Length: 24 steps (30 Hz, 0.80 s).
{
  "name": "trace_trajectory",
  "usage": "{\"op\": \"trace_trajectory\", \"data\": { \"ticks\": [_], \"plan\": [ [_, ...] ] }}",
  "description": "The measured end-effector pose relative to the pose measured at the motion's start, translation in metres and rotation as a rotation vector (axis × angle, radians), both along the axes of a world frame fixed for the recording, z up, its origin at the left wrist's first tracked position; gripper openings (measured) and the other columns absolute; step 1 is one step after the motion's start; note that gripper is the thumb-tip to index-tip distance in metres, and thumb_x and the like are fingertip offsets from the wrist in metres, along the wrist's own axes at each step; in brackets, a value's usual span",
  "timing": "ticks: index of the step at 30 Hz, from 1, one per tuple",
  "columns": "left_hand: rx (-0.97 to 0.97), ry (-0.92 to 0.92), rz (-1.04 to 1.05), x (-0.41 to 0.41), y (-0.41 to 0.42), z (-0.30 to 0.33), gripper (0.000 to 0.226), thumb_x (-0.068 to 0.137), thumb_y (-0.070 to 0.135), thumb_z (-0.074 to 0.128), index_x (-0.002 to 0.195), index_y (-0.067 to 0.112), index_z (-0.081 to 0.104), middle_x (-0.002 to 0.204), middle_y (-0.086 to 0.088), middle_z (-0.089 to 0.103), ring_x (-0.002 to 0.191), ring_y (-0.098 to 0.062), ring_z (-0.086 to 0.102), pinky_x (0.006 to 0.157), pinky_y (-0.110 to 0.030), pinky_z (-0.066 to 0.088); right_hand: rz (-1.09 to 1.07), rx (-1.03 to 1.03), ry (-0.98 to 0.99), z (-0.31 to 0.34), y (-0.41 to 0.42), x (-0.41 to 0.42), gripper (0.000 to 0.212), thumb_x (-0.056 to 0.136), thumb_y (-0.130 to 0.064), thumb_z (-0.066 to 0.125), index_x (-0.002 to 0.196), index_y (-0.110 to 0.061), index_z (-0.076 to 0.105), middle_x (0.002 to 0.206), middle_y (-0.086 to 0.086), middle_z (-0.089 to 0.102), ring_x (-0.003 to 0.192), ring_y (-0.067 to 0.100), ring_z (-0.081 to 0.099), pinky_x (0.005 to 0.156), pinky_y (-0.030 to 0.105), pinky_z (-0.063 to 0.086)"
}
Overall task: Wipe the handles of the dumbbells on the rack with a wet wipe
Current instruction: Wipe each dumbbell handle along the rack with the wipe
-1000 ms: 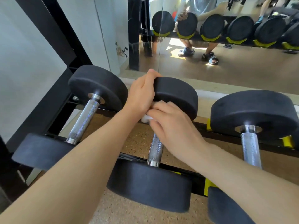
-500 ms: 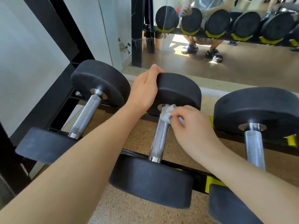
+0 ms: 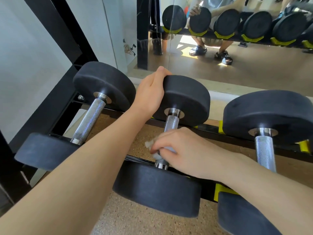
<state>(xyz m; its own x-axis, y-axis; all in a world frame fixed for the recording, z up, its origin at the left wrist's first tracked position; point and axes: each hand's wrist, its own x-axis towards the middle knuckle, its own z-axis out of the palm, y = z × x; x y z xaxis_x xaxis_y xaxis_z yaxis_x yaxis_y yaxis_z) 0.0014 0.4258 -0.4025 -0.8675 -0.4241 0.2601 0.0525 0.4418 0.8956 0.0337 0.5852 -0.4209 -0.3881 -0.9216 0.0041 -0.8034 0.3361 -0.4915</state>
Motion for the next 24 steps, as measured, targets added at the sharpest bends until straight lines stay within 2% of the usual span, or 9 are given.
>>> {"op": "trace_trajectory", "data": {
  "ticks": [2, 4, 7, 10, 13, 15, 18, 21, 24],
  "plan": [
    [0.004, 0.002, 0.004, 0.001, 0.001, 0.0, 0.046, 0.111, 0.032, 0.026, 0.077, 0.034, 0.057, 0.086, 0.008, 0.061, 0.082, -0.005, 0.054, 0.077, -0.028, 0.04, -0.027, -0.002, -0.068, 0.004, 0.003, 0.002, 0.032, 0.092, -0.014, 0.048, 0.097, -0.031, 0.075, 0.103, -0.022, 0.065, 0.103, -0.006, 0.058, 0.092, 0.023, 0.048],
    [-0.009, 0.006, 0.0, 0.001, 0.0, 0.0, 0.045, 0.111, 0.031, 0.025, 0.079, 0.034, 0.057, 0.085, 0.009, 0.061, 0.082, -0.004, 0.054, 0.076, -0.026, 0.04, -0.033, -0.032, -0.167, 0.008, 0.003, 0.007, 0.031, 0.093, -0.016, 0.053, 0.104, -0.035, 0.075, 0.105, -0.028, 0.067, 0.103, -0.01, 0.058, 0.091, 0.015, 0.046],
    [-0.036, -0.012, -0.008, 0.001, 0.0, -0.002, 0.042, 0.111, 0.031, 0.024, 0.091, 0.028, 0.06, 0.091, 0.007, 0.062, 0.088, -0.005, 0.055, 0.079, -0.023, 0.042, 0.019, 0.054, -0.287, 0.01, 0.0, 0.011, 0.03, 0.097, -0.02, 0.052, 0.114, -0.036, 0.072, 0.11, -0.03, 0.066, 0.107, -0.01, 0.056, 0.095, 0.017, 0.045],
    [-0.017, -0.011, -0.006, 0.0, -0.002, -0.002, 0.044, 0.11, 0.033, 0.024, 0.098, 0.021, 0.064, 0.096, 0.002, 0.064, 0.095, -0.013, 0.058, 0.086, -0.03, 0.045, 0.051, 0.151, -0.309, 0.011, -0.002, 0.005, 0.031, 0.097, -0.021, 0.052, 0.115, -0.038, 0.071, 0.099, -0.034, 0.063, 0.101, -0.011, 0.057, 0.092, 0.015, 0.044],
    [-0.023, -0.01, -0.014, 0.0, -0.002, -0.003, 0.046, 0.11, 0.033, 0.023, 0.104, 0.017, 0.066, 0.098, -0.001, 0.065, 0.096, -0.015, 0.059, 0.085, -0.03, 0.044, 0.021, 0.141, -0.366, 0.014, 0.004, 0.004, 0.031, 0.094, -0.018, 0.056, 0.109, -0.037, 0.074, 0.086, -0.037, 0.065, 0.089, -0.014, 0.059, 0.08, 0.009, 0.042],
    [-0.025, -0.011, -0.014, 0.0, -0.001, -0.002, 0.046, 0.11, 0.033, 0.023, 0.106, 0.017, 0.066, 0.099, 0.001, 0.065, 0.096, -0.012, 0.058, 0.083, -0.027, 0.044, -0.023, 0.132, -0.45, 0.019, 0.01, 0.003, 0.032, 0.092, -0.013, 0.057, 0.1, -0.035, 0.077, 0.078, -0.031, 0.067, 0.075, -0.011, 0.062, 0.069, 0.006, 0.044],
    [-0.023, -0.008, -0.019, 0.0, -0.002, -0.003, 0.045, 0.111, 0.033, 0.023, 0.107, 0.018, 0.066, 0.1, 0.002, 0.064, 0.096, -0.011, 0.058, 0.082, -0.025, 0.044, -0.119, 0.18, -0.557, 0.02, 0.019, -0.002, 0.028, 0.087, -0.011, 0.056, 0.085, -0.029, 0.077, 0.063, -0.005, 0.066, 0.053, 0.004, 0.056, 0.055, 0.02, 0.045],
    [-0.028, -0.007, -0.023, -0.001, -0.002, -0.004, 0.044, 0.111, 0.032, 0.022, 0.106, 0.021, 0.065, 0.1, 0.003, 0.064, 0.096, -0.009, 0.058, 0.082, -0.022, 0.043, -0.277, 0.246, -0.6, 0.009, 0.019, -0.004, 0.023, 0.082, -0.01, 0.053, 0.072, -0.019, 0.071, 0.064, 0.007, 0.06, 0.061, 0.015, 0.054, 0.054, 0.028, 0.04],
    [-0.03, 0.0, -0.013, -0.003, -0.002, -0.005, 0.048, 0.109, 0.036, 0.021, 0.107, 0.021, 0.066, 0.103, 0.0, 0.067, 0.099, -0.013, 0.06, 0.084, -0.025, 0.045, -0.395, 0.235, -0.871, -0.007, 0.017, -0.003, 0.018, 0.083, 0.002, 0.048, 0.074, -0.004, 0.063, 0.072, 0.013, 0.053, 0.071, 0.023, 0.046, 0.053, 0.026, 0.034]
  ]
}}
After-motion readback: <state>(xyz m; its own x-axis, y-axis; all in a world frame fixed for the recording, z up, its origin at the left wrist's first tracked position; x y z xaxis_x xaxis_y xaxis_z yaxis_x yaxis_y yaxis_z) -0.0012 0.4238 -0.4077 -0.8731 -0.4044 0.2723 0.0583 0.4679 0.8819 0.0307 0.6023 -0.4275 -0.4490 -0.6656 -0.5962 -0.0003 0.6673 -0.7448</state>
